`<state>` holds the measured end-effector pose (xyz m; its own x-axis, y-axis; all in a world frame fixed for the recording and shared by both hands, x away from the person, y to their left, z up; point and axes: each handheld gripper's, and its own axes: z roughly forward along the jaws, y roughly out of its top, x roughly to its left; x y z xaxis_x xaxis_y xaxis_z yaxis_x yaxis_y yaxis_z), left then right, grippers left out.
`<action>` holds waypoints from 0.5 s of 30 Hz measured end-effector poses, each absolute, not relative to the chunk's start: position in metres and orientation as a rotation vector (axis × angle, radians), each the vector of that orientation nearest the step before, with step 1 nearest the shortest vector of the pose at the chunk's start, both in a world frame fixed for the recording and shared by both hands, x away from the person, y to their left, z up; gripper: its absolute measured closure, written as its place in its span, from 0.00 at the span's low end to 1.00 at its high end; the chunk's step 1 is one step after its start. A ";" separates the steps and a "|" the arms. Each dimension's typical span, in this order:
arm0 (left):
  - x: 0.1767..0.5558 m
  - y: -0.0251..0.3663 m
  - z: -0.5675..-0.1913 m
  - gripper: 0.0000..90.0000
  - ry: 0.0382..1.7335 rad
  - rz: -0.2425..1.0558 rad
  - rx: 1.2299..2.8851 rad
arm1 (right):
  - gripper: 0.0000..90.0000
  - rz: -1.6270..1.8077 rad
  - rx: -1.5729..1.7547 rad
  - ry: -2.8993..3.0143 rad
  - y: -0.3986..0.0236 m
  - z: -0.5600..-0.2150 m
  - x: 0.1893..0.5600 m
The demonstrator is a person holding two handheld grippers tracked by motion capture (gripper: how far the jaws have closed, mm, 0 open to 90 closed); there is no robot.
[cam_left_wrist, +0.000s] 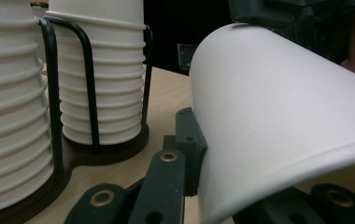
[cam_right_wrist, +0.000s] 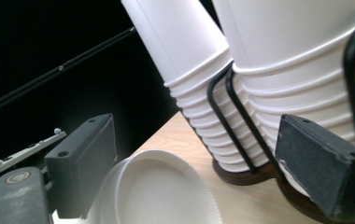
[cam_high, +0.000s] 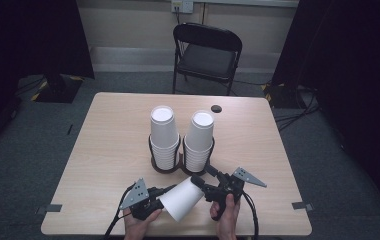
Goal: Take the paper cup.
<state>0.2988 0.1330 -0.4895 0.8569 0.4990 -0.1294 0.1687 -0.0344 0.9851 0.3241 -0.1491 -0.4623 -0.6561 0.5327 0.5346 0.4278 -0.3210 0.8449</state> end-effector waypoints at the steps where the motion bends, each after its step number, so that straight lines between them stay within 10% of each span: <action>1: 0.299 0.134 -0.489 0.96 0.536 0.286 1.609 | 0.14 2.135 1.271 1.774 -0.150 -0.463 0.324; 15: 0.308 0.148 -0.482 0.96 0.561 0.287 1.662 | 0.14 2.063 1.082 1.792 -0.157 -0.463 0.313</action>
